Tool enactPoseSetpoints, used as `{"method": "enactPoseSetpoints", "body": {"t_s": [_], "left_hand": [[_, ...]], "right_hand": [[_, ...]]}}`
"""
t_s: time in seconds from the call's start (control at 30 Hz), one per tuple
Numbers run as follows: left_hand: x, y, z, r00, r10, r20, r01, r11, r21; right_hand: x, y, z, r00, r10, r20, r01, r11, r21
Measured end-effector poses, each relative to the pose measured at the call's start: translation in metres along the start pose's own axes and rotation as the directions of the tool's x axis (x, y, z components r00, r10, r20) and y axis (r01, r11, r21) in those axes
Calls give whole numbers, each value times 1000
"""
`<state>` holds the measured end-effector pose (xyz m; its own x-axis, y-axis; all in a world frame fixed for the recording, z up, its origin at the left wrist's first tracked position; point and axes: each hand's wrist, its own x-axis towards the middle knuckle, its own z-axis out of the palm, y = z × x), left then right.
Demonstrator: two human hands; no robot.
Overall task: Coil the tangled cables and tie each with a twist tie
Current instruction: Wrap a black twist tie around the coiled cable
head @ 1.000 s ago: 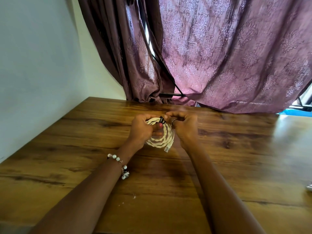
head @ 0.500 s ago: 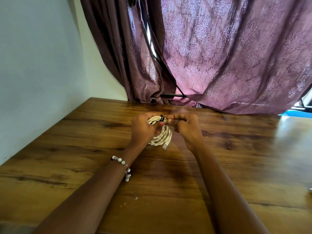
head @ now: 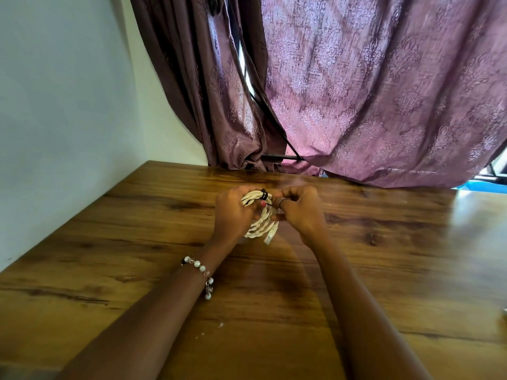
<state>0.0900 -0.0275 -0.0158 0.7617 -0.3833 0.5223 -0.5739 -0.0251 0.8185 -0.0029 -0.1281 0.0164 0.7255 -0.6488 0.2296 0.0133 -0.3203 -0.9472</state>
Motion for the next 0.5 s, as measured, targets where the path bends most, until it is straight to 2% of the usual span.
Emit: {"method": "enactPoseSetpoints", "body": {"t_s": [0.23,0.5], "left_hand": [[2,2,-2,1000,-1,2,1,1000,9],[1,3,-6,1000,-24,15,24,999,27]], "right_hand": [[3,4,1,985,-167,-42,159,975,-153],[2,4,0,972,-232,-35,220,954,-205]]}}
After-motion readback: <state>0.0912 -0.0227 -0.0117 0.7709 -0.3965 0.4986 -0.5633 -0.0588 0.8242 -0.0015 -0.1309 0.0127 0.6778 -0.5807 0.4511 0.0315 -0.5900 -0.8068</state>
